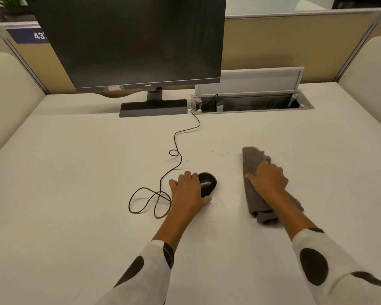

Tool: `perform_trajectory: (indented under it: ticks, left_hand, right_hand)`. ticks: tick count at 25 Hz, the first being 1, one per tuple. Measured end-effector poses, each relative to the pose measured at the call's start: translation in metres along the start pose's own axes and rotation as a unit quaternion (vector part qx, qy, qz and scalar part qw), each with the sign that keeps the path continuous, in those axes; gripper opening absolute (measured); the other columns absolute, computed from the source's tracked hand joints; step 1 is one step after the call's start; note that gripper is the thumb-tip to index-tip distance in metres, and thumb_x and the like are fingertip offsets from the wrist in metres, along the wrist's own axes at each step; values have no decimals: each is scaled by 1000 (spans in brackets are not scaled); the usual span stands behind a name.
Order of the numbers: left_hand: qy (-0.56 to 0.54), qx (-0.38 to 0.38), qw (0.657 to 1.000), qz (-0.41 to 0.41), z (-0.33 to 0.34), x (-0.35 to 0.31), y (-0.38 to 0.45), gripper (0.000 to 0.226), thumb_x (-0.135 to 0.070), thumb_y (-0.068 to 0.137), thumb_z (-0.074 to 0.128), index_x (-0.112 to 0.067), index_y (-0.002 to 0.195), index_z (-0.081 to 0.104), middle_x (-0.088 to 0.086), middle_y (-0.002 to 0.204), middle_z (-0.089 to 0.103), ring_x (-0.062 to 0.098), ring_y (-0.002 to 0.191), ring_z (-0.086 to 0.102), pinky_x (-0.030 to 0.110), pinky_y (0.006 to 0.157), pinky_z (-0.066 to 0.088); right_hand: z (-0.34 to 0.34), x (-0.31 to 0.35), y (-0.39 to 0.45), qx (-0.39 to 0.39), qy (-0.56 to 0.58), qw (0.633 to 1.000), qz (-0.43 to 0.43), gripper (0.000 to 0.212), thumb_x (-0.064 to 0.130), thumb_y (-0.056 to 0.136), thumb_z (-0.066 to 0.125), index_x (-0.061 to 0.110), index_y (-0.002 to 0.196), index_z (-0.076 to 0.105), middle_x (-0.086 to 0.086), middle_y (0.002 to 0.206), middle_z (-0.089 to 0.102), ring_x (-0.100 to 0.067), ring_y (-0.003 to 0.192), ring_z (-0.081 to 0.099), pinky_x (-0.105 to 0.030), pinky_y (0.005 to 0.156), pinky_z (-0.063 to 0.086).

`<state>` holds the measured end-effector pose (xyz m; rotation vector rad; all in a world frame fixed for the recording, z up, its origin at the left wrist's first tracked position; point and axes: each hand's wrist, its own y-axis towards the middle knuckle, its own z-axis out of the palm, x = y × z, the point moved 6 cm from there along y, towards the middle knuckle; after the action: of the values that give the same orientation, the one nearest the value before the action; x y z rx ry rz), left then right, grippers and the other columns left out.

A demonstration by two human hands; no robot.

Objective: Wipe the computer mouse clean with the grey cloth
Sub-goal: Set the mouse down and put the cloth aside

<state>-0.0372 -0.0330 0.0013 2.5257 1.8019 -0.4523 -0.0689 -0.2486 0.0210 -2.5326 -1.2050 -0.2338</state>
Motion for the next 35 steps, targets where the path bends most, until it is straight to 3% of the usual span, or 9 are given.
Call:
perform_trajectory:
  ticks: [2,5,10,13,19,24,29,33,35]
  left_hand:
    - [26,21,999,5,0,0,4,69,-44,71,68,-11,123,39,10,123,46,27,111,44,41,93,32]
    - [74,17,997,17,-15,17,5,71,-37,67,71,-10,123,39,10,125,42,29,112,41,40,92,35]
    - [70,-129,988,53,-92,69,9,71,-7,61,69,-15,124,39,10,127,43,30,109,42,41,86,36]
    - [88,-198,970,107,-134,86,13,74,4,56,70,-16,122,43,11,128,46,32,114,44,46,91,34]
    - [158,-175,949,207,-133,70,19,80,0,56,79,-21,121,40,9,130,48,30,119,47,51,96,35]
    - [195,-127,937,259,-88,44,16,79,7,57,72,-22,123,40,6,131,49,28,119,48,47,93,38]
    - [193,-86,928,307,-52,20,16,76,8,61,69,-25,123,39,2,132,47,24,121,48,45,96,38]
    - [225,-67,896,377,-33,-1,9,72,3,59,72,-24,119,42,1,126,53,21,115,53,44,90,43]
    - [246,-62,879,405,-27,-7,5,71,-4,55,77,-24,115,45,0,122,56,20,112,56,42,86,46]
  right_hand:
    - [15,13,5,-10,-64,998,15,59,20,87,63,-8,130,35,-26,125,52,-35,114,47,-45,92,48]
    - [16,39,23,-33,-59,998,-1,50,10,86,63,-7,126,39,-27,124,53,-35,113,48,-46,93,48]
    - [30,90,37,-6,-62,994,-94,83,28,78,73,-2,137,24,-24,134,46,-38,120,43,-50,98,38]
    - [43,119,29,3,-55,980,-191,73,12,79,68,9,138,26,-14,134,48,-34,120,40,-51,97,35]
    - [69,150,-37,77,-32,905,-417,55,12,83,59,30,131,40,-1,124,57,-27,114,45,-53,95,33]
    - [71,105,-91,108,-9,841,-530,58,3,74,61,32,124,53,5,122,64,-23,112,52,-44,89,33]
    - [47,56,-94,197,-18,816,-543,53,1,66,57,33,108,63,6,106,72,-12,103,59,-36,88,42]
    - [22,31,-62,293,-44,826,-479,48,-2,64,54,26,100,68,5,97,75,-7,91,64,-29,84,50]
    - [4,22,-32,314,-57,838,-442,48,-4,61,53,22,97,70,4,95,75,3,84,63,-18,79,49]
